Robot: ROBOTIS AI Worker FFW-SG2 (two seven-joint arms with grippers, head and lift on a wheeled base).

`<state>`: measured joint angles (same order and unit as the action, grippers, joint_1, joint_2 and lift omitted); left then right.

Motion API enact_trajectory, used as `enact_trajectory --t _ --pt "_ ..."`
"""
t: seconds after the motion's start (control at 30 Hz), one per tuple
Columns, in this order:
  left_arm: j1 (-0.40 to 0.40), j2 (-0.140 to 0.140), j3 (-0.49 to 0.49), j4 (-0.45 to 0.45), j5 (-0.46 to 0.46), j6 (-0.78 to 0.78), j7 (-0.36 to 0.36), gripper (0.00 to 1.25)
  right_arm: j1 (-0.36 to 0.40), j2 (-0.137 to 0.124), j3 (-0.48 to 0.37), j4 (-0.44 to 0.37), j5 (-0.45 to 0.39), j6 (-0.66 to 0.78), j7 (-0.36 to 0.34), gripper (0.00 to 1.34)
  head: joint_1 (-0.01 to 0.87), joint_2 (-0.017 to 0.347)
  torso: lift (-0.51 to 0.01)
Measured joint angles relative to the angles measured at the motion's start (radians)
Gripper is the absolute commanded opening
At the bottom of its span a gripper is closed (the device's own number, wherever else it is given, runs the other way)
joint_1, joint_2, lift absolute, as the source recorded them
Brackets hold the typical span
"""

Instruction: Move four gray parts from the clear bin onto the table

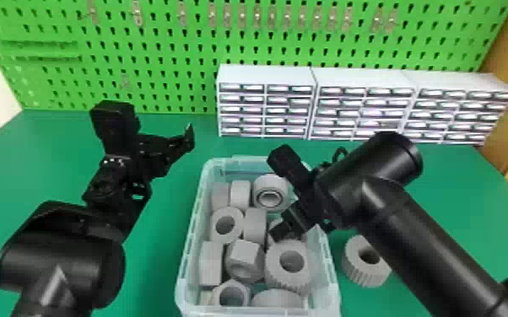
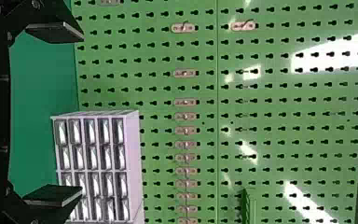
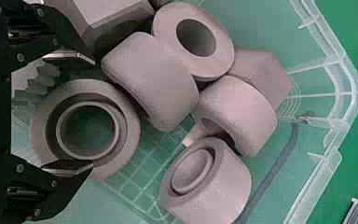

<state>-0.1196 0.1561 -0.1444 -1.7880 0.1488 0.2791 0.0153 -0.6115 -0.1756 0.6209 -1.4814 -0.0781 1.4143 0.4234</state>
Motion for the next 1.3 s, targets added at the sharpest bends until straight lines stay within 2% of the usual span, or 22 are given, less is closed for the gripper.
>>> enact_trajectory --t 0.3,0.53,1.0,1.3 --pt "-0.008 0.0 -0.007 0.008 0.001 0.0 -0.001 1.11 -0.052 0.01 0.012 0.052 -0.002 -0.027 0.0 0.84 0.686 0.026 -0.05" --pt "-0.016 0.001 -0.015 0.016 0.001 0.004 -0.011 1.11 -0.101 0.016 0.036 0.121 -0.054 -0.017 0.0 0.84 0.686 0.026 -0.05" --pt "-0.02 0.009 -0.012 0.016 0.0 0.015 -0.015 1.11 -0.128 0.031 0.108 0.18 -0.115 0.007 0.0 0.84 0.686 0.026 -0.05" --pt "-0.024 0.013 -0.017 0.016 0.0 0.017 -0.017 1.11 -0.128 0.035 0.114 0.208 -0.133 0.001 0.0 0.85 0.686 0.026 -0.05"
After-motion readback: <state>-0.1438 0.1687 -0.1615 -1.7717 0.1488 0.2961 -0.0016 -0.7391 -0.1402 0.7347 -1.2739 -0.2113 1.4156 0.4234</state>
